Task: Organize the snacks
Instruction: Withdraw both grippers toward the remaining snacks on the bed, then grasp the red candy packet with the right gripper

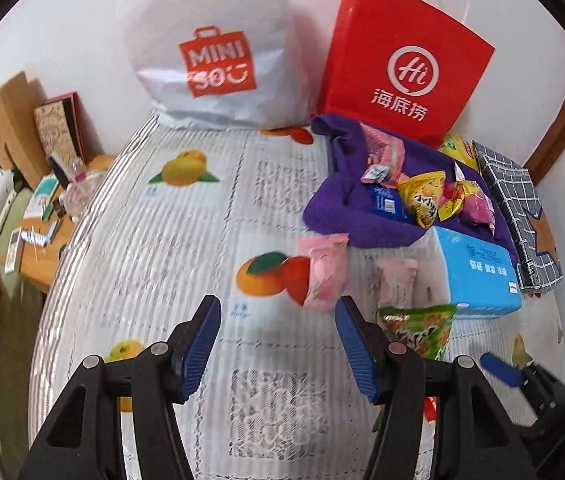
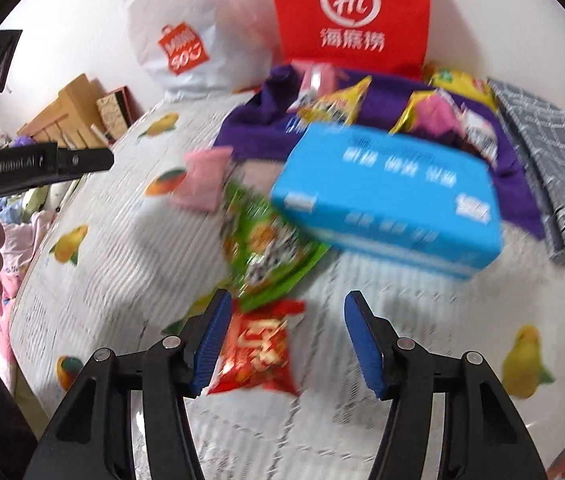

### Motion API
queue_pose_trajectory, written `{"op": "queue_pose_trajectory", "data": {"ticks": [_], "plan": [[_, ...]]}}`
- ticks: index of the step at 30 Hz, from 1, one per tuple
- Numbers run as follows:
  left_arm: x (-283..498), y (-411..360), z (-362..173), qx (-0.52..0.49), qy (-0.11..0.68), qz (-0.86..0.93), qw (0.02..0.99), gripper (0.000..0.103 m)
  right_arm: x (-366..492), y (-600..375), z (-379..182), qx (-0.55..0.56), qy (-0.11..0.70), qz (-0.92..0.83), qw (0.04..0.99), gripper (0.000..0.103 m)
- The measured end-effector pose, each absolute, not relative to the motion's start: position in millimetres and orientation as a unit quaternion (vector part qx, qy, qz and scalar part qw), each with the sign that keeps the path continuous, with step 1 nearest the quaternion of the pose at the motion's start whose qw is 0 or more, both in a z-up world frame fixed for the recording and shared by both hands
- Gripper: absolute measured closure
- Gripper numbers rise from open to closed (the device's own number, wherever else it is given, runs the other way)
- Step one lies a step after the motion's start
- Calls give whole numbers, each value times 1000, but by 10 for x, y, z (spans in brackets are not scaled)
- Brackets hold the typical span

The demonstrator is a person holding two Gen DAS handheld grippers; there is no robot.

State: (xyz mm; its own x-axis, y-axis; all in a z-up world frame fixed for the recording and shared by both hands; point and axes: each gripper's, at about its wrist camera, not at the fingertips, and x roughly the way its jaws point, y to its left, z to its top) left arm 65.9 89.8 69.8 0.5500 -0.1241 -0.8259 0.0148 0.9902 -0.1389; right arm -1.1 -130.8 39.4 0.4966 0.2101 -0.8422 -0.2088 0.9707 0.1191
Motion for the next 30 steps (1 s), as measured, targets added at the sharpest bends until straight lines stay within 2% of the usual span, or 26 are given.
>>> {"op": "queue_pose_trajectory", "data": {"ticks": [4, 8, 14, 20, 30], "plan": [[591, 968, 658, -62, 475, -39, 877, 46, -66, -1210, 265, -6, 499, 121, 858, 44], [557, 994, 639, -63, 477, -39, 876, 46, -67, -1185, 135, -9, 516, 120, 848, 55], [572, 950, 619, -66, 481, -39, 873, 46, -135, -1178, 111, -32, 507, 118, 853, 60], [631, 787, 574, -55, 486, -46, 871, 46, -294, -1380, 274, -47, 485, 123, 864, 61], [861, 510, 374, -45, 506, -54, 860, 46, -251, -2195, 262, -19, 472, 24, 881, 61]]}}
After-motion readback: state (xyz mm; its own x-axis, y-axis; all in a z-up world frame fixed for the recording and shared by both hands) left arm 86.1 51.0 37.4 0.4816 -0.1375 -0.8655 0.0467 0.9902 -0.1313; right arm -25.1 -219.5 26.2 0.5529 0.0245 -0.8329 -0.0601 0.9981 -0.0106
